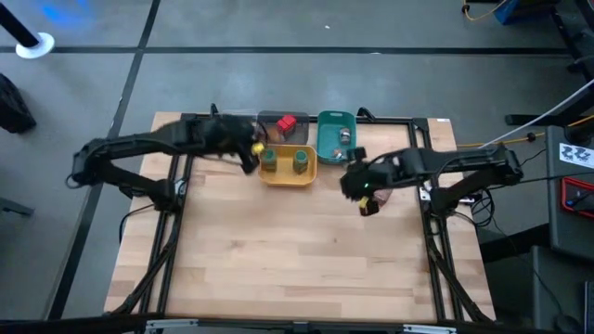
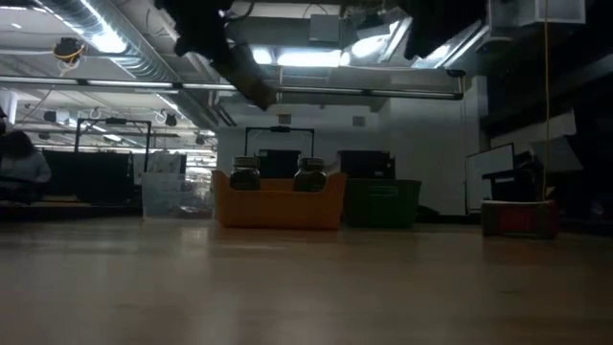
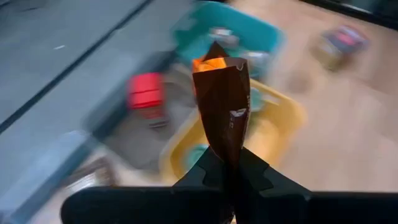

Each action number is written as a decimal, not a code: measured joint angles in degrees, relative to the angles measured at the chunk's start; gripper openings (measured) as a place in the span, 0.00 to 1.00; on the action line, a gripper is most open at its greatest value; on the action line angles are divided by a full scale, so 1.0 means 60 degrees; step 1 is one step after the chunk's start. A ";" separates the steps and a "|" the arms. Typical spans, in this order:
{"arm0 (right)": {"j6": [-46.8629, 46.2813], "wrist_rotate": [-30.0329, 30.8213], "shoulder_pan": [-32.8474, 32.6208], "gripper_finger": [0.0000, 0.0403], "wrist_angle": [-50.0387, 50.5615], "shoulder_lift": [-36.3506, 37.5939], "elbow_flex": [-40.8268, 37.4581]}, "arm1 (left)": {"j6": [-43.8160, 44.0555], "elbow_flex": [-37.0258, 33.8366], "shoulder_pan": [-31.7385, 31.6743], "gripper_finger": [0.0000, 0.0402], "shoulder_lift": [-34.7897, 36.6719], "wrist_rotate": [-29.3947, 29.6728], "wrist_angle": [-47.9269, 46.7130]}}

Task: Sort spices by type
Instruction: Put the orange seasoning bag into the transparent bin, then put the red can into the black transparent bin

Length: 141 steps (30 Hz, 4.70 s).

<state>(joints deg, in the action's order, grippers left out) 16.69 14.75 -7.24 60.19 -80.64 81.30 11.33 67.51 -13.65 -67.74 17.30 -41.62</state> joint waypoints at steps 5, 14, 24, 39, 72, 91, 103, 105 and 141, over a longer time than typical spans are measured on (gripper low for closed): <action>0.0004 -0.0136 0.0750 0.38 -0.0062 0.0931 -0.0918 | -0.0280 0.0004 -0.1626 0.00 0.0230 0.0051 -0.0613; -0.0551 -0.0765 0.1623 0.38 -0.0548 0.1955 -0.2348 | -0.1311 0.0000 -0.3540 0.00 -0.0393 -0.0031 -0.2735; -0.0736 -0.0893 0.1649 0.38 -0.1326 0.1986 -0.3689 | -0.2210 0.0000 -0.3948 0.00 -0.1414 -0.0189 -0.3975; -0.2866 -0.0901 0.1649 0.38 -0.1519 0.1986 -0.4467 | -0.4714 0.0000 -0.3912 0.00 -0.3420 -0.0950 -0.3974; -0.4041 -0.0901 0.1649 0.38 -0.1030 0.1982 -0.4467 | -0.3985 0.0231 -0.3912 0.29 -0.4656 -0.0411 -0.4978; -0.5931 -0.0887 0.1648 0.38 -0.0396 0.1979 -0.5795 | -0.3956 0.2365 -0.3780 0.29 -0.4645 -0.0411 -0.5046; -0.6317 -0.0544 0.1649 0.38 -0.0777 0.1979 -0.6383 | -0.4179 0.3270 -0.3179 0.29 -0.4642 -0.0411 -0.5040; -0.6315 -0.0544 0.1646 0.38 -0.0786 0.1979 -0.6383 | -0.4137 0.3393 -0.3051 0.29 -0.4637 -0.0411 -0.4977; -0.6809 0.2151 0.1638 0.38 -0.1812 0.0260 -0.6371 | -0.1636 0.3446 -0.0137 0.29 -0.4637 -0.0420 -0.1387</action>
<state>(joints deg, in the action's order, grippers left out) -24.16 27.65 2.59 49.32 -79.08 43.08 1.52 88.18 -14.48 -95.57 14.78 -49.94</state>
